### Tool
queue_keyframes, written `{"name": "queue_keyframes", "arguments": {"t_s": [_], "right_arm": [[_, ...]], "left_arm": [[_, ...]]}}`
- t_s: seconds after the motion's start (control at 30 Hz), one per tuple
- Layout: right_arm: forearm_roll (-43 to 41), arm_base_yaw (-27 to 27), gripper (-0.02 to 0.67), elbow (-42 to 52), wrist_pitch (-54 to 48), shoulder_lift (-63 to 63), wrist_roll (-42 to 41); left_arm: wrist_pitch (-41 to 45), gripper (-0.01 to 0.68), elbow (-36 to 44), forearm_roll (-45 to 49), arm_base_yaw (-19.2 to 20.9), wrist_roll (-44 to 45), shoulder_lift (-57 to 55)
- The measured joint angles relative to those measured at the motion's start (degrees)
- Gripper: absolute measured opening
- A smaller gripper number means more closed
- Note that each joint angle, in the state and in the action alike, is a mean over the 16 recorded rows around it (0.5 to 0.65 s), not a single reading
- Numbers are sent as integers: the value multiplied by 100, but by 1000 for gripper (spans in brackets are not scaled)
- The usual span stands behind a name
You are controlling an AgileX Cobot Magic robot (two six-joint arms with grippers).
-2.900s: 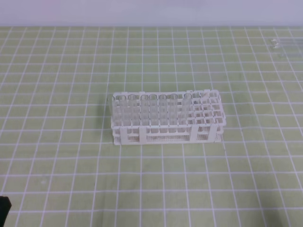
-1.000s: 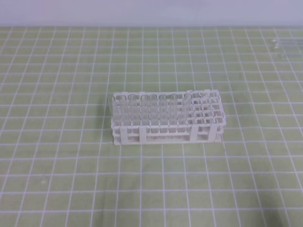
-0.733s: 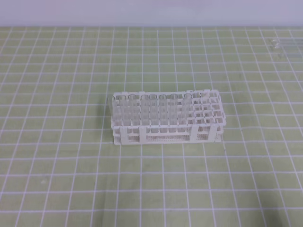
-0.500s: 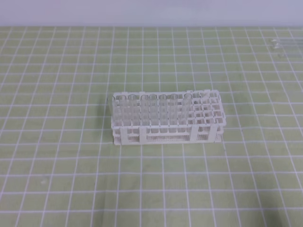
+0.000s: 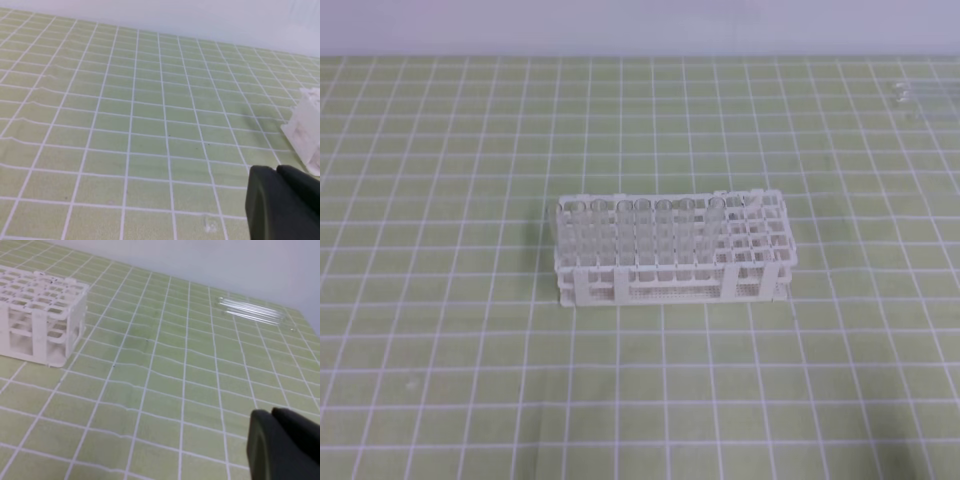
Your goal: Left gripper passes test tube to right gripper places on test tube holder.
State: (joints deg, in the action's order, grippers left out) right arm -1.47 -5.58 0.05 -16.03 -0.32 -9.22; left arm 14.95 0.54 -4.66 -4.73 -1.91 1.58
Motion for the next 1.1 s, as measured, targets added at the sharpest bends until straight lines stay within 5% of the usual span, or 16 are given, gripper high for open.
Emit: {"name": "queue_keyframes", "arguments": {"t_s": [1.1], "right_arm": [[0,22,-2,0,0,0,0]], "left_arm": [[-5,0,4,0,0,-1,11]]}}
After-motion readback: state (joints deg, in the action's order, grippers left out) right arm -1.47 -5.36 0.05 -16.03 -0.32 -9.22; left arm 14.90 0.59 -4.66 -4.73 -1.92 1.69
